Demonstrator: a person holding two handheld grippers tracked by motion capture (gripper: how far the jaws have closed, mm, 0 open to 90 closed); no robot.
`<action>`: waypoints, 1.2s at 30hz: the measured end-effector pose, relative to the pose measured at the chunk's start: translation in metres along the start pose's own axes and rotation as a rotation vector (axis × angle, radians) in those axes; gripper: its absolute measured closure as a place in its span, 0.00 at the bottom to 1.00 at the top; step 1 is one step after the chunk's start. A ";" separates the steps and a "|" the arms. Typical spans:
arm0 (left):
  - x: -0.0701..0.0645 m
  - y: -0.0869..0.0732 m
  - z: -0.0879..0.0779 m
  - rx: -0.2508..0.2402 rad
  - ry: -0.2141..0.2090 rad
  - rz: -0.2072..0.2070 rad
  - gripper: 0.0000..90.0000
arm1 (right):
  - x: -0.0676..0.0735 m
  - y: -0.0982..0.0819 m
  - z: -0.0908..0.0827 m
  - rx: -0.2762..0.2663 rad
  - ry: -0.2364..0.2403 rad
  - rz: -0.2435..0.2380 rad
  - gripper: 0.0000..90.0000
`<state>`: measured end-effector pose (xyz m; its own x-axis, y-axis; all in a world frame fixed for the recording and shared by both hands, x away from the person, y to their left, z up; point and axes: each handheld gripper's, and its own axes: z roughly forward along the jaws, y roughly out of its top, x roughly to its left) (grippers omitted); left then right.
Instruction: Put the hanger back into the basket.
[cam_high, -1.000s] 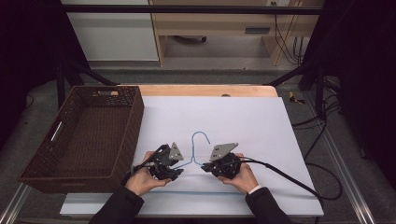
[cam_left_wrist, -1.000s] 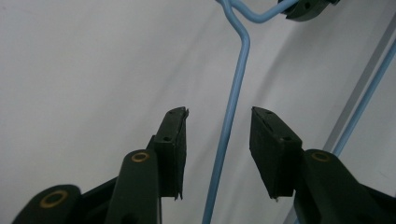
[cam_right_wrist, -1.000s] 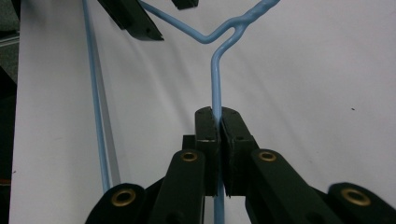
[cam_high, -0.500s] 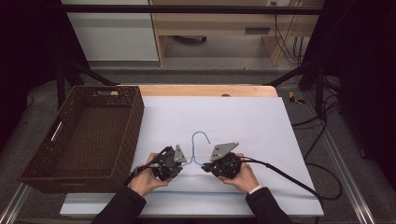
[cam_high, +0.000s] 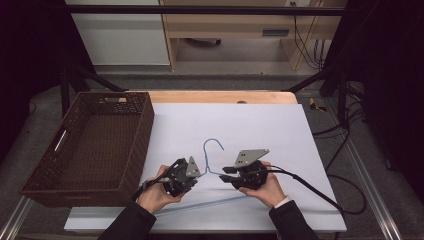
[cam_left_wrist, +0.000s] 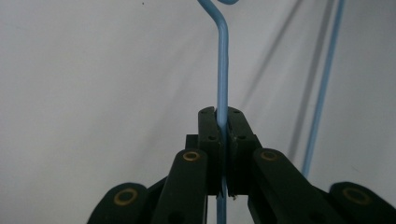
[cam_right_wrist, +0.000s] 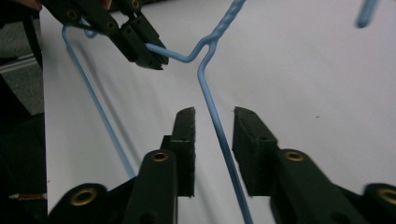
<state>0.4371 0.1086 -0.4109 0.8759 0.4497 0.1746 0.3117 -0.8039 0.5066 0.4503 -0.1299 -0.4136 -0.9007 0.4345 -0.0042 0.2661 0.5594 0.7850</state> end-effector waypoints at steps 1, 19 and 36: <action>0.000 0.000 -0.001 0.000 0.004 -0.008 0.97 | -0.001 0.001 -0.005 -0.014 -0.014 -0.001 0.71; 0.009 -0.002 -0.031 -0.124 0.075 -0.169 0.97 | -0.030 -0.034 -0.081 -0.217 -0.223 0.236 0.19; 0.023 -0.004 -0.057 -0.184 0.171 -0.299 0.97 | -0.031 -0.062 -0.096 -0.211 -0.313 0.314 0.06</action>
<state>0.4353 0.1442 -0.3607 0.6778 0.7242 0.1271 0.4588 -0.5516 0.6966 0.4285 -0.2461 -0.4025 -0.6328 0.7688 0.0922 0.4041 0.2263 0.8863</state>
